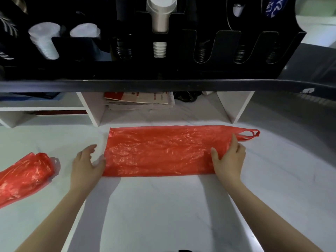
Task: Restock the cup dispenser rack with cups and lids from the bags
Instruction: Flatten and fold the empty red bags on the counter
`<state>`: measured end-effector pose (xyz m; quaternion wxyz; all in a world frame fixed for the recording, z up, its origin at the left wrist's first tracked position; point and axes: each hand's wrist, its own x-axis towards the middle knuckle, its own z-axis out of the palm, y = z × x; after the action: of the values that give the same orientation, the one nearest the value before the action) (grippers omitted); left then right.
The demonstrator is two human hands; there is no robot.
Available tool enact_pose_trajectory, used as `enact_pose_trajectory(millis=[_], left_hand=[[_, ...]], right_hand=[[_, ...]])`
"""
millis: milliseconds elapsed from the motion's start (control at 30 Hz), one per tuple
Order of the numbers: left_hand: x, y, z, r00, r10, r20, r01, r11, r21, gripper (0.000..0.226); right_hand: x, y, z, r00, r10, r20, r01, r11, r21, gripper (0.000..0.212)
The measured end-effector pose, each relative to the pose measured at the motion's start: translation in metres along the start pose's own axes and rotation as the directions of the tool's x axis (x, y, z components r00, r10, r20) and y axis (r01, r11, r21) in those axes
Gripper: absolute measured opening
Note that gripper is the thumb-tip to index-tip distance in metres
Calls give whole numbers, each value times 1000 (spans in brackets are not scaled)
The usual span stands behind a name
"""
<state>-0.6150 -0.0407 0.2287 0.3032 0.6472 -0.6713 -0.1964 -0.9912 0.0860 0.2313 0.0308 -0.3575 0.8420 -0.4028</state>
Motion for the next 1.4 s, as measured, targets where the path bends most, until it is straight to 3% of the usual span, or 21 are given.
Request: enact_pose_trajectory(millis=[67, 267, 433, 667, 800, 1133, 1400], left_hand=[[2, 16, 3, 993, 116, 11, -116, 992, 48, 50], [12, 65, 34, 912, 369, 179, -398, 903, 165, 63], [22, 83, 66, 875, 348, 336, -447, 848, 286, 71], [29, 88, 94, 855, 313, 413, -471, 802, 367, 73], [29, 73, 105, 880, 182, 439, -391, 802, 451, 74], [32, 58, 112, 880, 117, 460, -359, 798, 484, 77], [34, 58, 104, 872, 126, 473, -373, 797, 475, 72]], right_hand=[[-2, -4, 0, 993, -116, -6, 113, 981, -160, 75], [5, -25, 20, 908, -292, 300, 387, 859, -336, 63], [8, -48, 48, 805, -356, 475, 523, 804, -283, 64], [4, -72, 90, 697, -390, 601, 605, 770, -202, 62], [8, -64, 107, 642, -357, 679, 642, 735, -220, 66], [70, -3, 82, 784, -155, 601, 481, 763, -431, 80], [96, 26, 58, 896, 96, 433, 181, 813, -554, 82]])
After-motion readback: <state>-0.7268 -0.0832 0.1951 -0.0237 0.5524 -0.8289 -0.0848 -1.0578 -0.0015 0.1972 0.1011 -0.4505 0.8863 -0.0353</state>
